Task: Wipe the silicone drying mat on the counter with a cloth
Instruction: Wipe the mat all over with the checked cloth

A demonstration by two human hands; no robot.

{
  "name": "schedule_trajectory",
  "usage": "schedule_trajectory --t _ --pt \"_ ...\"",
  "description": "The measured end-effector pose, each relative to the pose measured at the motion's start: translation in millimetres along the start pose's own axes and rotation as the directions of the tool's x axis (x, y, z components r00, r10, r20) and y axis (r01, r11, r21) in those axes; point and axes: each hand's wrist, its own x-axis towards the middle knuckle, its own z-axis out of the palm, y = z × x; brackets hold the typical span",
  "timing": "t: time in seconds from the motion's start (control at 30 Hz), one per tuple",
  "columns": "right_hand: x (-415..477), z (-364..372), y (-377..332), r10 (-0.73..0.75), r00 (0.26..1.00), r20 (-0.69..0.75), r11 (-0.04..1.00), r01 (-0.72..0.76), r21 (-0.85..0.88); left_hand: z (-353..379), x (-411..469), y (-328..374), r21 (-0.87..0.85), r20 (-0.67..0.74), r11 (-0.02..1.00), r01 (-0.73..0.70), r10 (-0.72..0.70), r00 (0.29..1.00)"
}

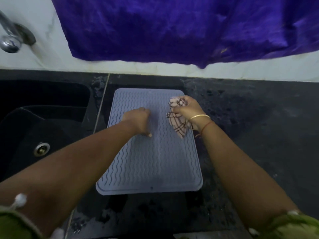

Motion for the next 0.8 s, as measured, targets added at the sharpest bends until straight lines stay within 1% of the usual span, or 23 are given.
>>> schedule_trajectory --t 0.07,0.1,0.17,0.2,0.23,0.3,0.37,0.4,0.43,0.5,0.53,0.6,0.63,0.67,0.7,0.73,0.8 --pt "24.8 -1.6 -14.1 -0.058 0.998 -0.013 0.995 0.057 -0.079 -3.5 9.9 2.2 0.123 0.055 0.992 -0.024 0.017 0.998" --pt "36.5 -2.9 -19.6 -0.112 0.993 -0.034 0.982 0.106 -0.155 -5.0 15.0 3.9 0.2 0.093 0.978 -0.056 0.038 0.995" --pt "63.8 -3.8 -24.2 -0.213 0.974 -0.083 0.923 0.173 -0.345 -8.8 28.3 8.0 0.298 0.168 0.948 -0.108 0.059 0.984" --pt "79.6 -2.6 -22.8 -0.24 0.964 -0.117 0.888 0.169 -0.428 -10.1 34.8 9.1 0.317 0.202 0.942 -0.112 0.048 0.978" --pt "94.1 -0.9 -20.1 -0.239 0.959 -0.151 0.849 0.131 -0.512 -11.0 40.9 9.6 0.327 0.237 0.938 -0.112 0.034 0.971" --pt "114.5 7.2 -12.6 -0.176 0.963 -0.203 0.736 -0.008 -0.676 -11.7 49.7 10.3 0.347 0.286 0.93 -0.119 0.016 0.958" --pt "126.1 24.3 -6.6 -0.087 0.976 -0.198 0.603 -0.106 -0.79 -10.6 56.6 12.1 0.37 0.31 0.921 -0.126 0.006 0.951" --pt "129.6 36.7 -5.1 -0.077 0.979 -0.19 0.549 -0.117 -0.827 -10.0 59.9 13.2 0.377 0.32 0.918 -0.125 -0.002 0.947" --pt "131.7 50.4 -3.7 -0.095 0.978 -0.184 0.518 -0.11 -0.849 -9.4 62.1 14.2 0.383 0.327 0.916 -0.124 -0.008 0.945" --pt "134.5 78.3 -6.7 -0.204 0.966 -0.155 0.51 -0.03 -0.86 -9.7 68.0 15.7 0.39 0.343 0.912 -0.129 -0.013 0.939" --pt "134.1 90.4 -8.9 -0.271 0.957 -0.105 0.507 0.049 -0.861 -10.5 70.0 16.0 0.389 0.355 0.91 -0.141 -0.007 0.935" --pt "129.5 104.5 -8.9 -0.392 0.917 0.077 0.429 0.256 -0.866 -12.3 71.7 15.3 0.379 0.371 0.911 -0.162 0.011 0.928" --pt "129.2 101.6 -6.6 -0.422 0.894 0.152 0.38 0.327 -0.865 -13.5 71.6 14.2 0.375 0.364 0.913 -0.164 0.018 0.931" --pt "132.0 91.1 -3.0 -0.43 0.882 0.191 0.344 0.356 -0.869 -14.5 70.1 12.9 0.37 0.353 0.914 -0.165 0.026 0.935" --pt "137.3 76.2 1.9 -0.423 0.885 0.192 0.326 0.347 -0.879 -15.2 67.9 11.3 0.362 0.344 0.917 -0.169 0.037 0.938" --pt "143.6 58.3 8.6 -0.411 0.895 0.173 0.313 0.317 -0.895 -15.4 66.1 9.3 0.351 0.339 0.92 -0.174 0.048 0.939" --pt "153.6 23.8 18.1 -0.379 0.916 0.132 0.254 0.241 -0.937 -15.0 63.7 5.2 0.322 0.339 0.932 -0.169 0.053 0.939"
